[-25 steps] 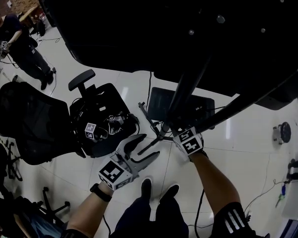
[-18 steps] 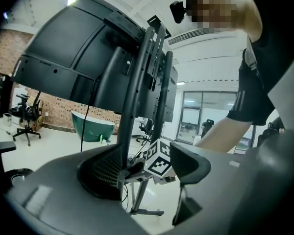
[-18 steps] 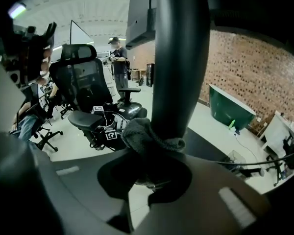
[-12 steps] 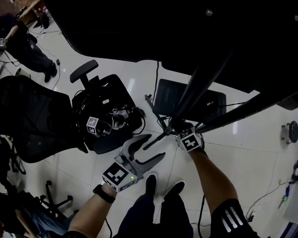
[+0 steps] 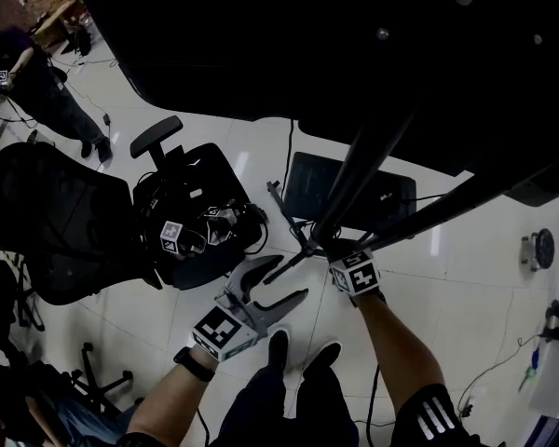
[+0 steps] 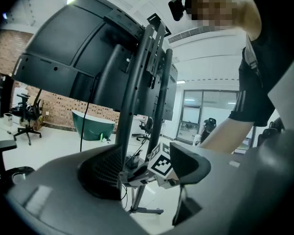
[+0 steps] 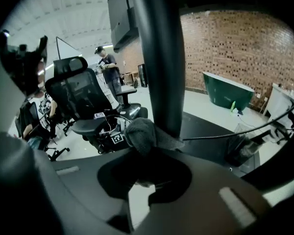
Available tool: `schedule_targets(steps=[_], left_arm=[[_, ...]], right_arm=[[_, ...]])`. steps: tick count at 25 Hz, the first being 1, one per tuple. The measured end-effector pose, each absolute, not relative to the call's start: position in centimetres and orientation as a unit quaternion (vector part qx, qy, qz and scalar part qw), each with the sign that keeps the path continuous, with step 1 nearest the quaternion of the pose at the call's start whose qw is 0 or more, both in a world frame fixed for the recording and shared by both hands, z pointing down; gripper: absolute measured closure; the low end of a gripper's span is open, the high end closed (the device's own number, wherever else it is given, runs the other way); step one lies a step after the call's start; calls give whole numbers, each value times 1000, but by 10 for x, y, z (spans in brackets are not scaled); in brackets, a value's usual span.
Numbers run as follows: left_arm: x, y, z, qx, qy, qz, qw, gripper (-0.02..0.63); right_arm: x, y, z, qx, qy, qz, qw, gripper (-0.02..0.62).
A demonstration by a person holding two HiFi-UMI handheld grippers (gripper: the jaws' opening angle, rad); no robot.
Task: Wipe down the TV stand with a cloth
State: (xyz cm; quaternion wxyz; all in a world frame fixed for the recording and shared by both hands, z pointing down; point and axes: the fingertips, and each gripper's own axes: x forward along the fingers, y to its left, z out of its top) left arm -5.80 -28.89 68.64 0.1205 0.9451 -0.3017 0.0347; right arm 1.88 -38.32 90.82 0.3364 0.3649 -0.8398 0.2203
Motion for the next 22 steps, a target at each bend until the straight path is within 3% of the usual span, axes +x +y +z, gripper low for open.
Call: schedule_targets(steps=[10,16,22], left_arm=[[-53,-245,617,958,-271,25,92,314],[-40,-183,560,969,-238,20,60,278],[-25,-117,519,972,-233,12,29,278]], right_arm=[[51,-301,716,402,-872,201,194,563],[93,-222,606,451,-871,165,109,563],[137,-136,552,477,-866,138,51,563]])
